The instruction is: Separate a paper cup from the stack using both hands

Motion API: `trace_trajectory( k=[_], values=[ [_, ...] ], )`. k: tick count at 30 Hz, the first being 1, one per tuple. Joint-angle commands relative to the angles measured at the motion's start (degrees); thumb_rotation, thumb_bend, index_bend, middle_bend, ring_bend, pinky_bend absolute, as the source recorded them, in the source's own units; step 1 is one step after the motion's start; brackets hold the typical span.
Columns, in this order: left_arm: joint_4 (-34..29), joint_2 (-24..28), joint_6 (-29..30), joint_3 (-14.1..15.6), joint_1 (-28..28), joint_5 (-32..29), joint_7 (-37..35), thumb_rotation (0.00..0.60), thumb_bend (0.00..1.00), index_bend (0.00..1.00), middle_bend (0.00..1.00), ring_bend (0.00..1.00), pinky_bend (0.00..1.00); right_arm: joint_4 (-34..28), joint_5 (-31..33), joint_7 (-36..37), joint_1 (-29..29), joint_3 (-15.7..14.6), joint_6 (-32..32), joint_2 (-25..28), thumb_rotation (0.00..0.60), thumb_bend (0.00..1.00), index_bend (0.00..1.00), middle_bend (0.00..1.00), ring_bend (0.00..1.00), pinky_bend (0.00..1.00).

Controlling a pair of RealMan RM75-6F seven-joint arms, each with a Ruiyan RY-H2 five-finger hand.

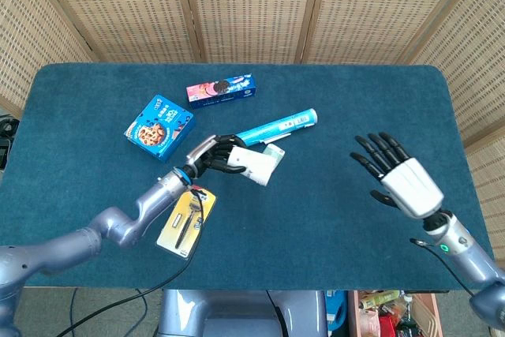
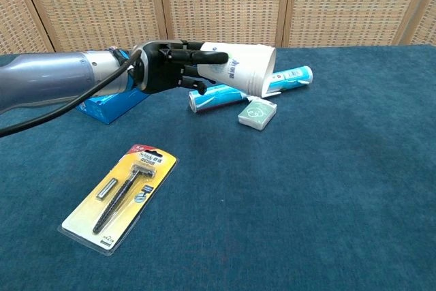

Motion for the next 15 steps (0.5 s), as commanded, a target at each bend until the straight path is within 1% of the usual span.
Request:
trace_trajectory(
  k=[1,5,10,15],
  values=[
    [1.1,-2.1,-0.3,-0.9,-1.3,-0.8,-0.6,0.6,0.08,0.53,0.46,0.55,0.62,2.8,-2.2,0.3,4.3,0.0,-2.3,-2.8,0.6,0.0,0.27,0.1,0.02,0.16],
    [1.9,-4.8,0.0,-1.6,-1.6,-2.3,-2.3,0.6,0.08,0.53,0.46,0.55,0.62,5.9,-2.3,1.1,8.6,0.4,-5.0,-6.2,0.6,0.0,0.3,0.1,0.03,0.17],
    [3.3,-6.5,0.5,-1.6,-1.6,-2.4,-3.7,0.6,0.08,0.53,0.46,0.55,0.62,8.0,-1.8,2.1,10.6,0.1,-4.5,-8.4,0.6,0.05,0.34,0.13,0.04,0.18],
    [4.3,-7.2,0.6,-1.5,-1.8,-2.1,-4.5,0.6,0.08,0.53,0.46,0.55,0.63,8.7,-1.9,2.4,11.6,-0.4,-3.7,-9.5,0.6,0.08,0.39,0.15,0.04,0.19]
  ],
)
